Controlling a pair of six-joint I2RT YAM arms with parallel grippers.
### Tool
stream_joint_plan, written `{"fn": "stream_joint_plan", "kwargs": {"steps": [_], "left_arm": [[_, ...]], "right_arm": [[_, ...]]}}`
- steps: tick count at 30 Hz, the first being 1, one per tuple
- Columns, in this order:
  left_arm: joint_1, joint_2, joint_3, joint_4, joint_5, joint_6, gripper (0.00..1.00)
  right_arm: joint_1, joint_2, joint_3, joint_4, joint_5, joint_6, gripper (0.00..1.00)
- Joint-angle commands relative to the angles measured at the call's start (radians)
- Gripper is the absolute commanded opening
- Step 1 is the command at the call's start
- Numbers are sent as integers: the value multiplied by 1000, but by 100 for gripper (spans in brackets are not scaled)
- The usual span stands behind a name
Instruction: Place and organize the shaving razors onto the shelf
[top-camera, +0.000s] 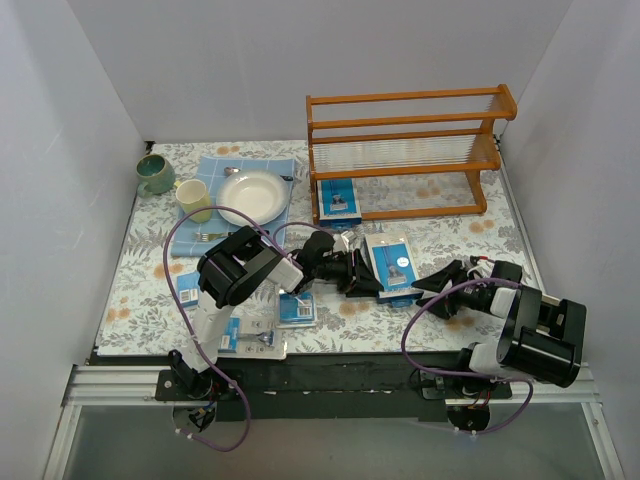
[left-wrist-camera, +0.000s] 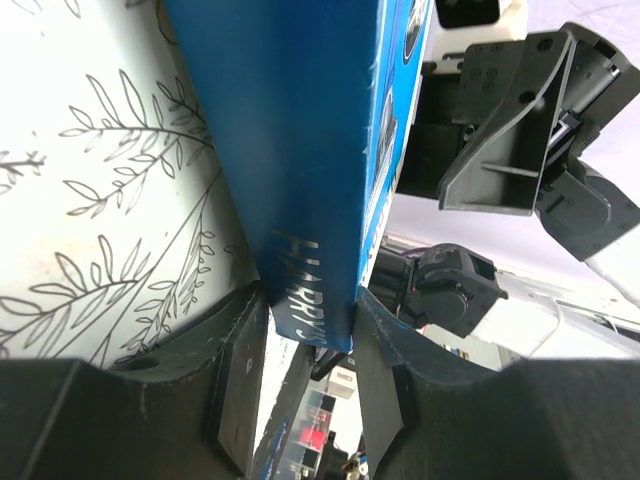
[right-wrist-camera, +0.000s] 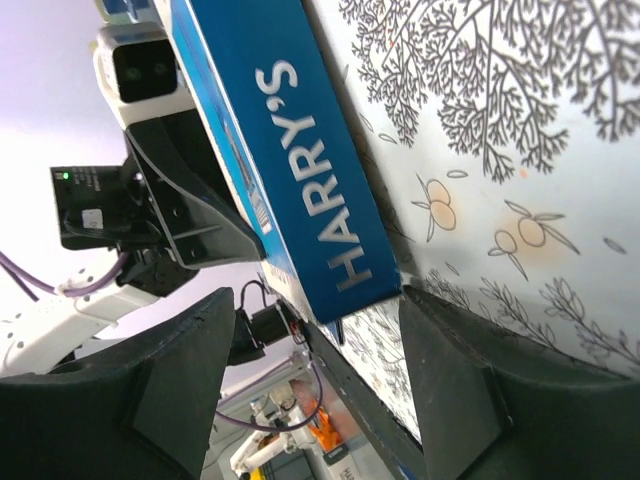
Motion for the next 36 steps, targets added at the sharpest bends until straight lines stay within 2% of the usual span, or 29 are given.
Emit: {"fn": "stream_joint_plan", "kwargs": {"steps": [1,9,12,13,16,17,19,25,28,32,36], "left_arm": [[-4,-52,33,16,50,21,25],[-7,-72,55,-24,70,44,24],[-7,-65,63,-36,70,46,26],[-9,-65,72,-47,66,51,30],[-9,-75,87,-122,34,89,43],[-9,-94,98,-145,32,106,50],[-12,-117,112,-196,55,214,55],[-13,-295,80,-427,95,551,61],[-12,-356,66,-570,107,638,62],[4,-359,98,-710,110,800,62],[14,-355,162,-826,100,866,62]], "right_arm": [[-6,33,-24,186,-72,102,75],[-7,54,-29,203,-73,85,74],[-6,48,-24,215,-79,59,61],[-6,45,-21,212,-81,40,51],[-6,33,4,186,-85,1,32],[-7,27,14,164,-87,-14,30],[-14,13,48,146,-92,-30,24],[-89,6,123,143,-92,-24,20],[-129,26,157,176,-121,-4,19],[-162,48,182,207,-153,13,17],[-196,65,205,291,-145,81,18]]}}
